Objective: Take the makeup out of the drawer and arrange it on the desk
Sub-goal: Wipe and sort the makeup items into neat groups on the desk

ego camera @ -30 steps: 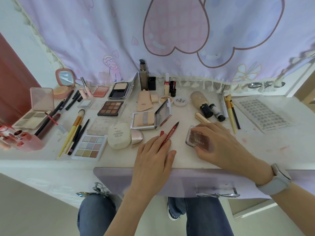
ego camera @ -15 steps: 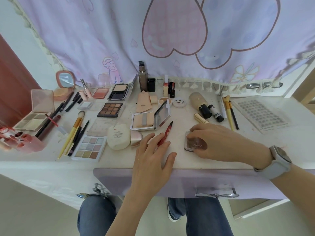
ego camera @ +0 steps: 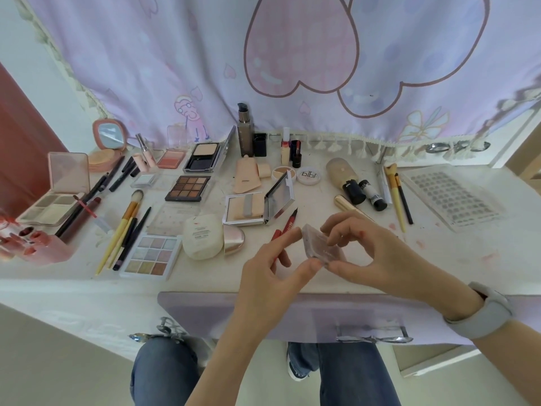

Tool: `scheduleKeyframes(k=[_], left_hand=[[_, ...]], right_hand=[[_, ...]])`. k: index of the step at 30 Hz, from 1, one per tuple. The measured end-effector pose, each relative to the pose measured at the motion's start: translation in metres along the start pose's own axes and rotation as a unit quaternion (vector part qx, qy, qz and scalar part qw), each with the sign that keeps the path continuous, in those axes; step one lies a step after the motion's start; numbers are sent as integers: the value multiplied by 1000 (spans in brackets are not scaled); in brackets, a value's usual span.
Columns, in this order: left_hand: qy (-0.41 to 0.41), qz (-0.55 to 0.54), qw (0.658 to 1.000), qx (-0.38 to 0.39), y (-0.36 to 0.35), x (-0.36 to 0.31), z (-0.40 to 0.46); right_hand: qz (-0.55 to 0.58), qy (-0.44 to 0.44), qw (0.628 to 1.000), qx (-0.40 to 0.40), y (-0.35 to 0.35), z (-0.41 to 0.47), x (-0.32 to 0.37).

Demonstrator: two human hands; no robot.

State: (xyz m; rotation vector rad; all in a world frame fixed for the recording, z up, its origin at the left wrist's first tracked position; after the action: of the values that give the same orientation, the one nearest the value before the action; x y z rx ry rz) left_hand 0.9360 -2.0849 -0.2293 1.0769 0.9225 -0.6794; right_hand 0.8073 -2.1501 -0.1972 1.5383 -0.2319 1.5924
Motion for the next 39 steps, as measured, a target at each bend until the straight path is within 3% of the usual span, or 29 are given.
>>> scheduleKeyframes(k=[10, 19, 27, 32, 36, 39], left_hand=[[-12, -54, 998, 14, -10, -4, -2], [28, -8, 999, -30, -15, 2, 3], [0, 2, 999, 42, -17, -6, 4], [4, 98, 995, 16, -13, -2, 6], [-5, 161, 987, -3, -12, -4, 5], [-71, 248, 966, -31, -11, -17, 1]], right_hand=[[-23, 43, 999, 14, -7, -6, 10], [-193, 54, 979, 36, -15, -9, 7], [-140, 9, 990, -27, 11, 3, -1], [-23, -39, 993, -112, 34, 22, -18], [-75, -76, 987, -122, 42, 39, -30], [-116, -95, 984, -97, 39, 51, -35]])
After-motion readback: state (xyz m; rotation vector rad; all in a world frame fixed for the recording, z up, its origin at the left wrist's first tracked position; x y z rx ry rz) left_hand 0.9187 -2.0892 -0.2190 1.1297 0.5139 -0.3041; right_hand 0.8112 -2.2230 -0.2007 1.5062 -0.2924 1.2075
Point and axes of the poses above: each hand's wrist, its own z-axis towards the middle knuckle, its own y-axis out of the back of the hand, x = y × z, the point moved 9 cm from there along z, towards the middle knuckle, and after that the axes turned 10 degrees about z, right-handed, at the moved point
